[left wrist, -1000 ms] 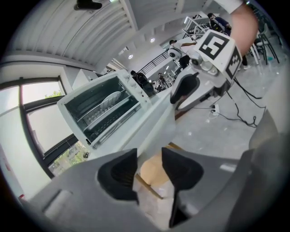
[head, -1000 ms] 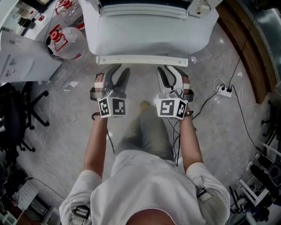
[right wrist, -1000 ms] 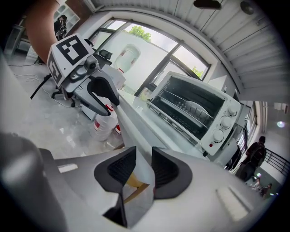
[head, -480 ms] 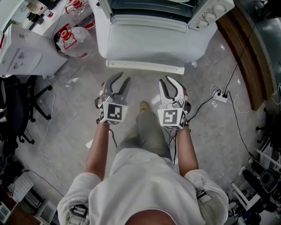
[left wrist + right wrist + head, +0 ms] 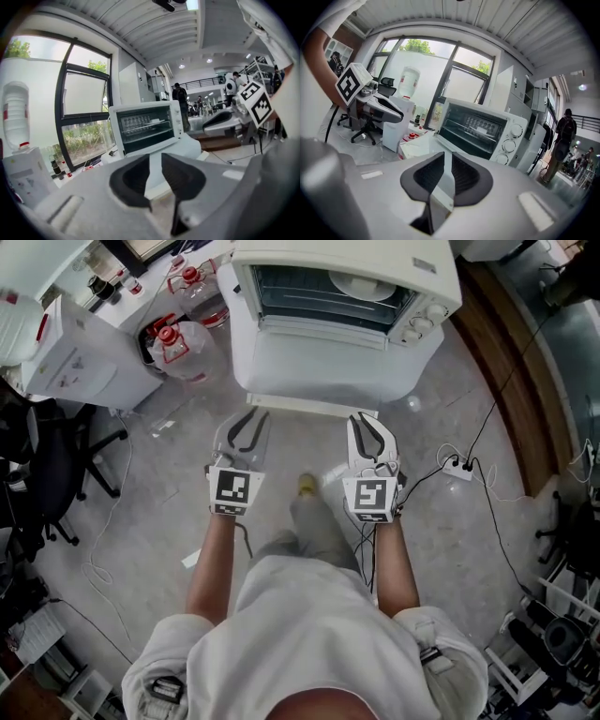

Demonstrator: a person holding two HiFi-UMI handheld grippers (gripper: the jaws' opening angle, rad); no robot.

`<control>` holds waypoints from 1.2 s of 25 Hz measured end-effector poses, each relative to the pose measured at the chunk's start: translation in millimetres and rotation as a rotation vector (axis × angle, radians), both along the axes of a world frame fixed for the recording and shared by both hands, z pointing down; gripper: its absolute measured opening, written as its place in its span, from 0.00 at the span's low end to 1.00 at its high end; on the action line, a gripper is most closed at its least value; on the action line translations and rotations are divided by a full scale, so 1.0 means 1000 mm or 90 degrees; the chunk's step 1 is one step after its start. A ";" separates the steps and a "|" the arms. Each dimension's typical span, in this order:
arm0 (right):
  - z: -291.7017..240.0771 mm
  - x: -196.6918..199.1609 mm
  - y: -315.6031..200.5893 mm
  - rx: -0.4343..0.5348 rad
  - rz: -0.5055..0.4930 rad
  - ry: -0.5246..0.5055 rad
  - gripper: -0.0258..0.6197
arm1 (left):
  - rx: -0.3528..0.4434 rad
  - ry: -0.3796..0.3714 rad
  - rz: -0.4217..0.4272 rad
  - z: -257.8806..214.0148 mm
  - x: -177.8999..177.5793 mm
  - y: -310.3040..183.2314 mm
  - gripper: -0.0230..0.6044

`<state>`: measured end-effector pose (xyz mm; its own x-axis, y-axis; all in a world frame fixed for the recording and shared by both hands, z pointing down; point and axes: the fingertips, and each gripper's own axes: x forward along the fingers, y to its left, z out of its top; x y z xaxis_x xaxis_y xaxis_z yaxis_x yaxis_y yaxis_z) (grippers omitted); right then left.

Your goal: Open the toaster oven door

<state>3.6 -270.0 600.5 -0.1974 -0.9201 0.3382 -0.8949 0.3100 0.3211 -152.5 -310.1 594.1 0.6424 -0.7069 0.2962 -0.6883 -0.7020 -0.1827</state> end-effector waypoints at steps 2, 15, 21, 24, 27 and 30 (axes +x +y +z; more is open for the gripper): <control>-0.022 0.001 -0.002 0.003 0.002 -0.012 0.09 | -0.002 0.007 -0.010 -0.020 -0.003 -0.002 0.15; -0.115 0.022 -0.018 0.005 -0.001 -0.062 0.04 | 0.002 0.048 -0.071 -0.124 -0.009 -0.021 0.06; -0.149 0.024 -0.030 0.026 0.000 -0.084 0.04 | 0.022 0.064 -0.095 -0.157 -0.017 -0.027 0.04; -0.162 0.024 -0.032 0.034 -0.001 -0.083 0.04 | 0.029 0.067 -0.093 -0.172 -0.018 -0.024 0.03; -0.174 0.026 -0.031 0.041 -0.005 -0.085 0.04 | 0.038 0.069 -0.092 -0.183 -0.018 -0.021 0.03; -0.179 0.027 -0.030 0.037 -0.006 -0.102 0.04 | 0.043 0.076 -0.100 -0.191 -0.021 -0.022 0.03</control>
